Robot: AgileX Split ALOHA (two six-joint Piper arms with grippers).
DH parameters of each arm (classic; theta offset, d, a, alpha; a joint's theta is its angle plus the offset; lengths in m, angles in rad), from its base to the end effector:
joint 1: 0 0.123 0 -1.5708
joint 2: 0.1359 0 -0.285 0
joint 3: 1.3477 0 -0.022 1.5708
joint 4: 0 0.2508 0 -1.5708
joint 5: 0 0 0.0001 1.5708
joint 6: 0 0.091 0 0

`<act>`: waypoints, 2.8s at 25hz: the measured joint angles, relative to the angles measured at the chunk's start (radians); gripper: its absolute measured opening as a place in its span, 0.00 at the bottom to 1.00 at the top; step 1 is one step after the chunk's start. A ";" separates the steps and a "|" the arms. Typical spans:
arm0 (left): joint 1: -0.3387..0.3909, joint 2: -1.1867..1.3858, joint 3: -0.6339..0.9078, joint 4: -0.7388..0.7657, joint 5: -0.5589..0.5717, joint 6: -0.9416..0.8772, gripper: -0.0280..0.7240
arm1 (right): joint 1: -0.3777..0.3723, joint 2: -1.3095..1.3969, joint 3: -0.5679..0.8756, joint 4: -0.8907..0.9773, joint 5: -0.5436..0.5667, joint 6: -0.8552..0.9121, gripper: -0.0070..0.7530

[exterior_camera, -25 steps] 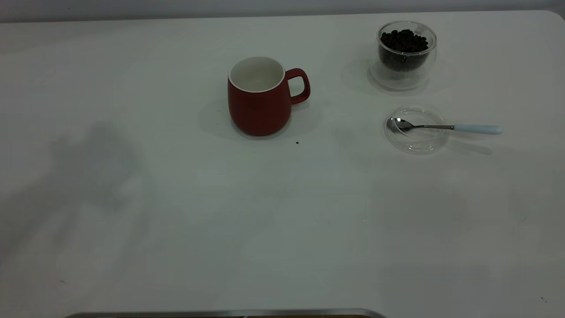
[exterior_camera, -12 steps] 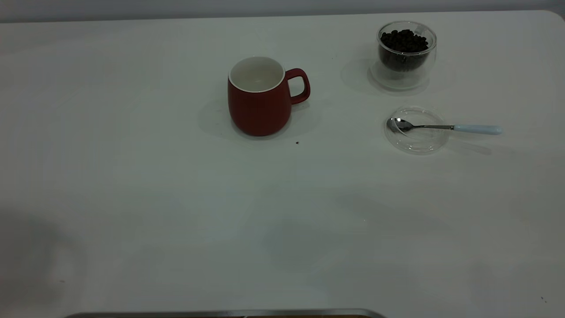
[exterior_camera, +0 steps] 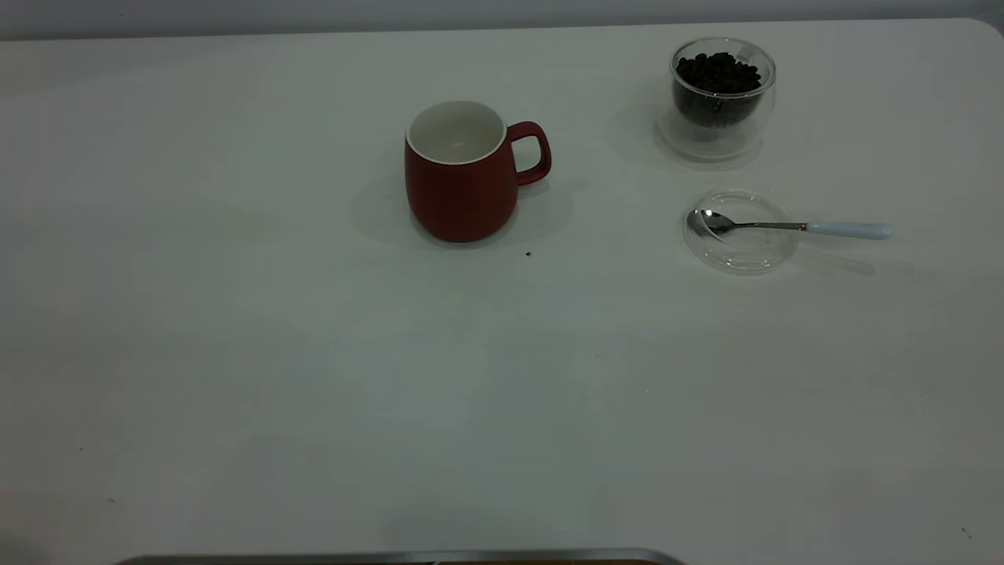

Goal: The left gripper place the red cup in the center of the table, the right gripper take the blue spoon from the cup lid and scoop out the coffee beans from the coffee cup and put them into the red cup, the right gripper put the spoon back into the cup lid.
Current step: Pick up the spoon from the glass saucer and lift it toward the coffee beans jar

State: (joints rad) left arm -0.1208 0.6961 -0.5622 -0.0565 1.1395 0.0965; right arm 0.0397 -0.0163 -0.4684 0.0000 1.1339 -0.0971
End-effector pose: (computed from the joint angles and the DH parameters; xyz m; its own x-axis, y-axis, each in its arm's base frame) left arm 0.0924 -0.0159 0.2597 -0.9074 0.1834 -0.3782 0.2061 0.9783 -0.0201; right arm -0.0070 -0.0003 0.2627 -0.5261 -0.1179 -0.8422 -0.0911 0.9925 -0.0820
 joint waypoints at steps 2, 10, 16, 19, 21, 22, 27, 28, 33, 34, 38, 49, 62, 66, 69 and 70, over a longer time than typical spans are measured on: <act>0.000 -0.064 0.051 -0.001 -0.014 -0.026 0.72 | 0.000 0.000 0.000 0.000 0.000 0.000 0.73; 0.000 -0.275 0.076 0.002 -0.030 -0.040 0.72 | 0.000 0.000 0.000 0.000 0.000 0.000 0.73; 0.000 -0.440 0.077 0.002 -0.027 -0.041 0.72 | 0.000 0.000 0.000 0.000 0.000 0.000 0.73; 0.000 -0.551 0.077 0.002 -0.023 -0.043 0.72 | 0.000 0.000 0.000 0.000 0.000 0.000 0.73; 0.000 -0.636 0.077 0.002 -0.020 -0.043 0.72 | 0.000 0.000 0.000 0.000 0.000 0.000 0.73; 0.000 -0.676 0.077 0.002 -0.018 -0.043 0.72 | 0.000 0.000 0.000 0.000 0.000 0.000 0.73; 0.000 -0.715 0.077 0.001 -0.002 -0.043 0.72 | 0.000 0.000 0.000 0.000 0.000 0.000 0.73; 0.000 -0.715 0.077 0.001 -0.001 -0.043 0.72 | 0.000 0.000 0.000 0.000 0.000 0.000 0.73; 0.000 -0.715 0.077 0.000 -0.001 -0.045 0.72 | 0.000 0.000 0.000 -0.005 0.000 0.000 0.73; 0.000 -0.715 0.077 0.000 -0.001 -0.045 0.72 | 0.000 0.000 0.000 -0.005 0.000 0.000 0.73; 0.000 -0.715 0.077 0.000 -0.001 -0.047 0.72 | 0.000 0.000 0.000 -0.005 0.000 0.000 0.73; 0.000 -0.715 0.077 0.000 -0.001 -0.047 0.72 | 0.000 0.000 0.000 0.077 0.000 0.000 0.73; 0.000 -0.716 0.077 -0.001 0.002 -0.046 0.72 | 0.000 0.462 -0.020 0.068 -0.434 0.015 0.67; 0.000 -0.716 0.077 -0.001 0.002 -0.046 0.72 | 0.000 0.718 -0.020 0.075 -0.676 0.017 0.67; 0.000 -0.716 0.077 -0.001 0.002 -0.046 0.72 | 0.000 0.897 -0.020 0.094 -0.818 0.017 0.67; 0.000 -0.716 0.077 -0.001 0.002 -0.046 0.72 | 0.000 0.942 -0.020 0.100 -0.854 0.017 0.67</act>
State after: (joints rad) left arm -0.1208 -0.0200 -0.4857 -0.0571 1.1413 0.0501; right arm 0.0397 0.9261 -0.4880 0.0998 0.2803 -0.0800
